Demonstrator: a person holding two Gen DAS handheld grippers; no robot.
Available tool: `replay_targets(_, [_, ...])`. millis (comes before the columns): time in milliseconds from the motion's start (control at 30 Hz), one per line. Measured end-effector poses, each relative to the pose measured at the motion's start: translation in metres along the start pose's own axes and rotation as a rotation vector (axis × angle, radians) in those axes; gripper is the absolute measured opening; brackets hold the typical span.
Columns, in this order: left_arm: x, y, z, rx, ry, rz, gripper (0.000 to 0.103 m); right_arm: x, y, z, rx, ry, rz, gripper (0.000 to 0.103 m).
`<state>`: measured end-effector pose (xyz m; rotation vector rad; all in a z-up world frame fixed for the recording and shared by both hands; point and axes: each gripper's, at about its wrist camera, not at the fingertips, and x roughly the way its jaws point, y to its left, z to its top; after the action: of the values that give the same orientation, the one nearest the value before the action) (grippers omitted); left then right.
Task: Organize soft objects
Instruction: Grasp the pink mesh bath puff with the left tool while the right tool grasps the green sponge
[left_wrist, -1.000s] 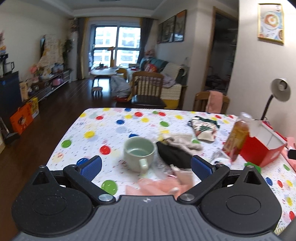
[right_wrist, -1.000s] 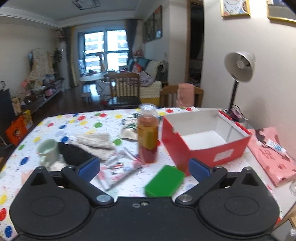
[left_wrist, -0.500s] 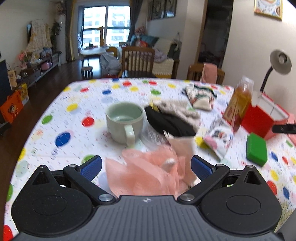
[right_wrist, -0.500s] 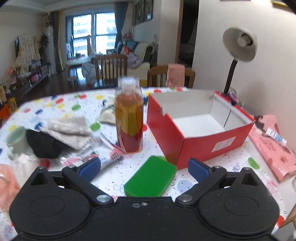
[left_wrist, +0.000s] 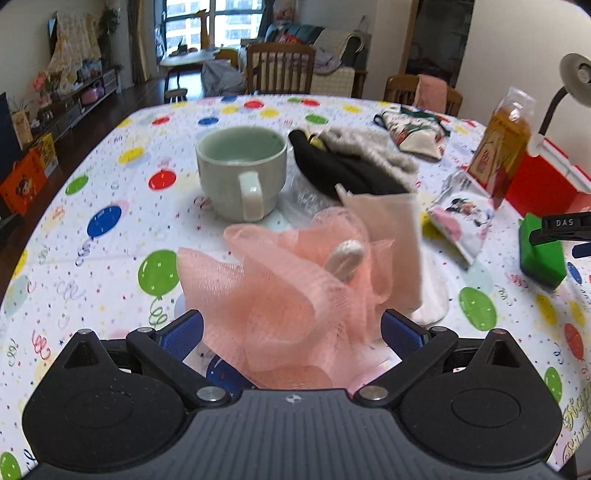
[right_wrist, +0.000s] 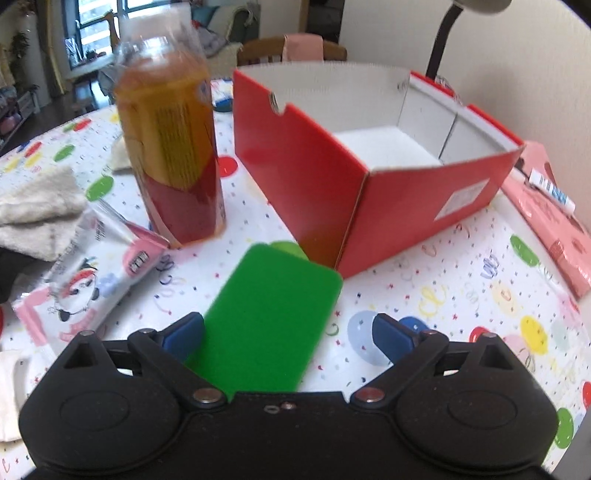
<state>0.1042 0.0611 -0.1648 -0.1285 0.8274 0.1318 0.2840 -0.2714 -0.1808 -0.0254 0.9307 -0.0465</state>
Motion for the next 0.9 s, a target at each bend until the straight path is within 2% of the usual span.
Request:
replay_targets(300, [0.02, 0.001, -0.001, -0.027, 0.058, 0.004, 0.102, 0.009, 0.015, 0.011, 0.028, 0.047, 0.034, 0.099])
replay_targets(467, [0.025, -0.003, -0.002, -0.01, 0.071, 0.009, 0.097, 0.016, 0.022, 0.01, 0.012, 0.072, 0.038, 0.099])
replay_targets(667, [0.026, -0.002, -0.002, -0.02, 0.073, 0.01, 0.079, 0.019, 0.022, 0.009, -0.005, 0.106, 0.032, 0.096])
replay_targets(733, [0.025, -0.002, -0.001, -0.022, 0.068, 0.011, 0.068, 0.02, 0.02, 0.006, 0.006, 0.121, 0.038, 0.094])
replay_targets(800, [0.024, -0.003, -0.001, -0.02, 0.063, 0.01, 0.058, 0.02, 0.018, 0.003, 0.012, 0.125, 0.043, 0.085])
replay_targets(867, [0.024, -0.002, -0.001, -0.021, 0.061, 0.012, 0.054, 0.018, 0.016, 0.002, 0.014, 0.123, 0.058, 0.083])
replay_targets(900, [0.023, -0.002, -0.001, -0.025, 0.059, 0.011, 0.049, 0.017, 0.015, 0.002, 0.015, 0.119, 0.061, 0.083])
